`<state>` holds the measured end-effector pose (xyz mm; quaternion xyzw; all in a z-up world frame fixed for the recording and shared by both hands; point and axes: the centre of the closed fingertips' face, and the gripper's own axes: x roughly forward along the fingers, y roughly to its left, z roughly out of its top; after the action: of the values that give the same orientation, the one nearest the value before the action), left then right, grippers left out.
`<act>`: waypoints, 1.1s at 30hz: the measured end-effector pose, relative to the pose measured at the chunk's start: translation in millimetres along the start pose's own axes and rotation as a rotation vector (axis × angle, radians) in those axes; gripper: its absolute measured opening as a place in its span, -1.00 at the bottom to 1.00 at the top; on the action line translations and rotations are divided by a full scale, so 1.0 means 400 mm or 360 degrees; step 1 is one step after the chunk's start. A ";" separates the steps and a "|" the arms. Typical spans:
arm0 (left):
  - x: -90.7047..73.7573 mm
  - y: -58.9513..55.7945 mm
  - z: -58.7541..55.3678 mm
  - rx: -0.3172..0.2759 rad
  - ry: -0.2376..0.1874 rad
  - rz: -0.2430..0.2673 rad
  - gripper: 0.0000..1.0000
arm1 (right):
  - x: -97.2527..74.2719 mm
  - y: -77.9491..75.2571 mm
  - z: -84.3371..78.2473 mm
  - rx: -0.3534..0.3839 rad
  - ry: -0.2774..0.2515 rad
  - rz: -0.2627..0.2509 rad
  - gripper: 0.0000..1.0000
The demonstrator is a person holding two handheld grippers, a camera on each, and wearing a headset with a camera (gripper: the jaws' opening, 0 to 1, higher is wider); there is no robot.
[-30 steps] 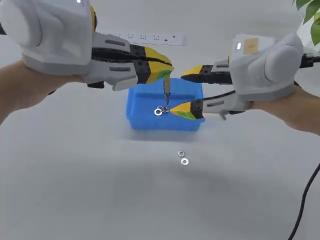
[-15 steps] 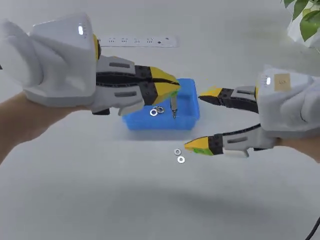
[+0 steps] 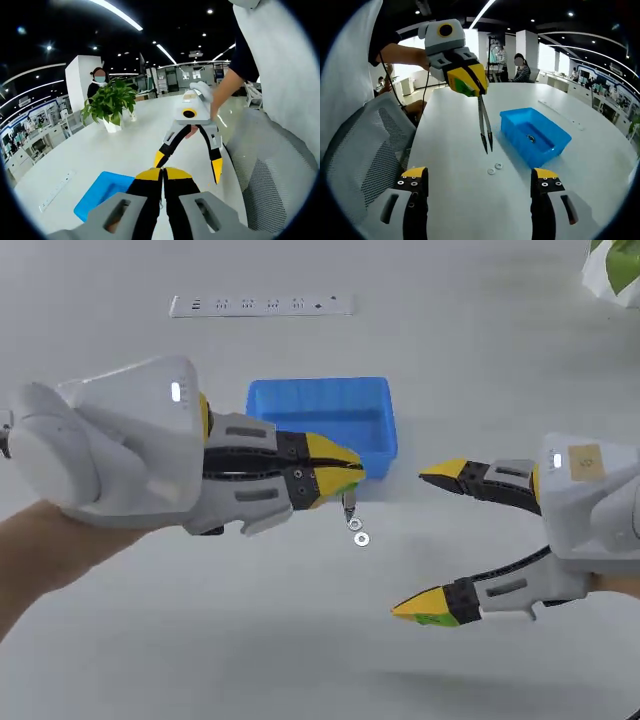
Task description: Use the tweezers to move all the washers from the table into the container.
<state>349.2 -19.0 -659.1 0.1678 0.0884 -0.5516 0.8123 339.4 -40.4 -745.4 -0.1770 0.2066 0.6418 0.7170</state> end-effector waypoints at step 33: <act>0.058 -0.010 -0.046 -0.0084 0.0030 -0.0014 -0.91 | -0.013 0.022 -0.026 0.0117 -0.0082 -0.0009 0.96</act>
<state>354.8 -33.7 -684.4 0.1511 0.1113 -0.5510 0.8131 329.4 -49.1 -751.2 -0.1345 0.2111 0.6361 0.7299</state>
